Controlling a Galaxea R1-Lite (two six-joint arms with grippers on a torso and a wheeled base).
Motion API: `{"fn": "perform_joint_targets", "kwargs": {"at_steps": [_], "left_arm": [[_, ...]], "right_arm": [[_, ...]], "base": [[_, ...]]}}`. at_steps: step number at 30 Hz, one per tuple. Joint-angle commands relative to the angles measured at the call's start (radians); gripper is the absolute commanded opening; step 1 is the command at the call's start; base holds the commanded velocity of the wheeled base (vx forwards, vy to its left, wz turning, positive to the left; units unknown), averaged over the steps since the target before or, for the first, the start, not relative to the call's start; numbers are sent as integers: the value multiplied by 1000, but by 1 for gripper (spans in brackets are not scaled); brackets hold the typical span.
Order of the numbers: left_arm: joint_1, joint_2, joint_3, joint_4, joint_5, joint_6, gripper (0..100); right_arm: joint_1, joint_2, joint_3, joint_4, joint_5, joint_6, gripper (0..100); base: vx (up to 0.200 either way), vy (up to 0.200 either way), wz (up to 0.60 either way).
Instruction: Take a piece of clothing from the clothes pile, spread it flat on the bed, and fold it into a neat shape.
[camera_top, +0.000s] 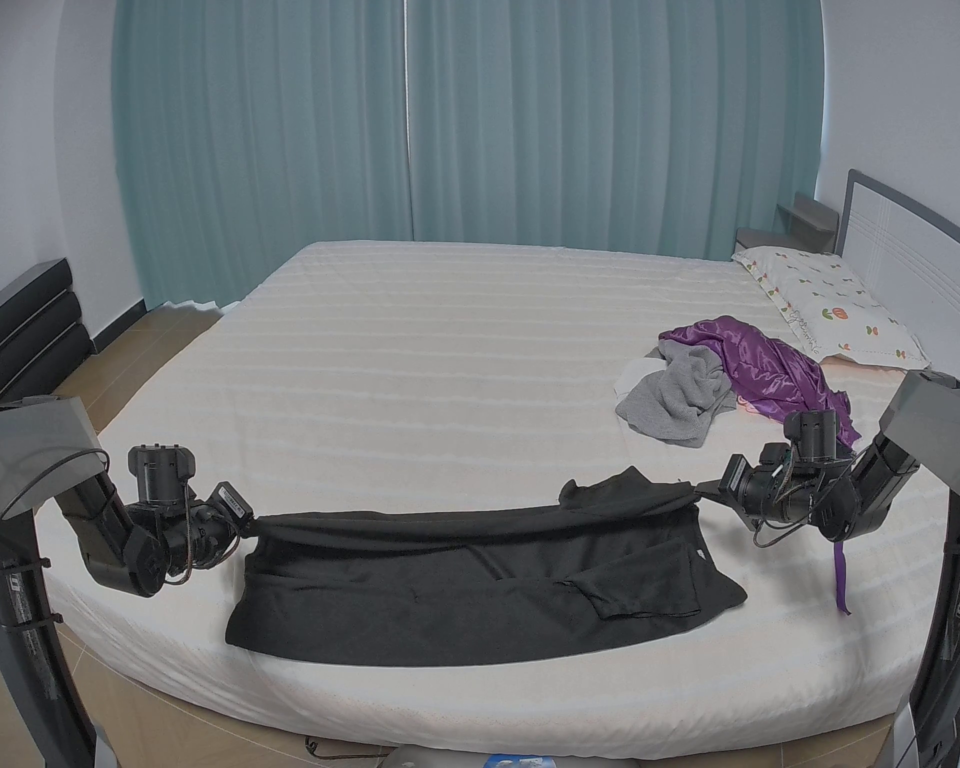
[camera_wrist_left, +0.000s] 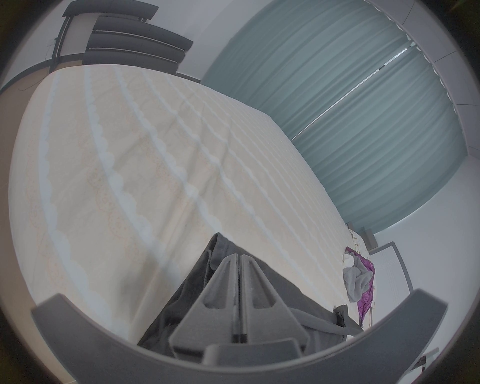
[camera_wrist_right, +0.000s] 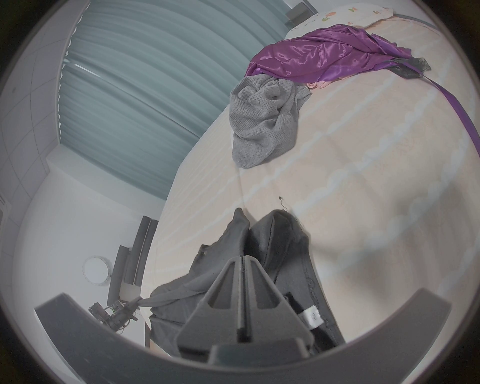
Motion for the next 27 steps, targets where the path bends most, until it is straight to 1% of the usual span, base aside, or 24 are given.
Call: {"fn": "perform_joint_targets", "kwargs": {"at_steps": [1,4,8,9,10,12,13,17,21,27], "left_arm": [[0,8,58,-25,0,9,0],[0,11,89,-45,-5,11,0],[-2,17,145,-103,-48,11,0],[-2,17,152,-109,-54,11,0],[-2,17,172,-125,-67,11,0],[-2,17,184,-135,-69,11,0],[-2,14,187,-139,-69,11,100],[1,7,193,-148,-71,8,100],[15,-18,185,-151,-69,-2,100],[21,-35,149,-149,-69,-89,100]], "right_arm": [[0,-2,74,-33,4,-32,0],[1,9,97,-37,4,-56,0],[-2,35,121,-38,4,-122,0],[-2,38,121,-38,4,-128,100],[-2,46,125,-38,4,-133,100],[-2,46,129,-41,4,-135,100],[0,38,128,-43,6,-130,100],[3,9,118,-56,7,-108,100],[10,-2,83,-107,18,-61,100],[56,9,11,-107,23,-50,100]], "base": [[0,0,0],[0,0,0],[0,0,0],[0,0,0],[0,0,0],[0,0,0],[0,0,0],[0,0,0],[0,0,0],[0,0,0]]}}
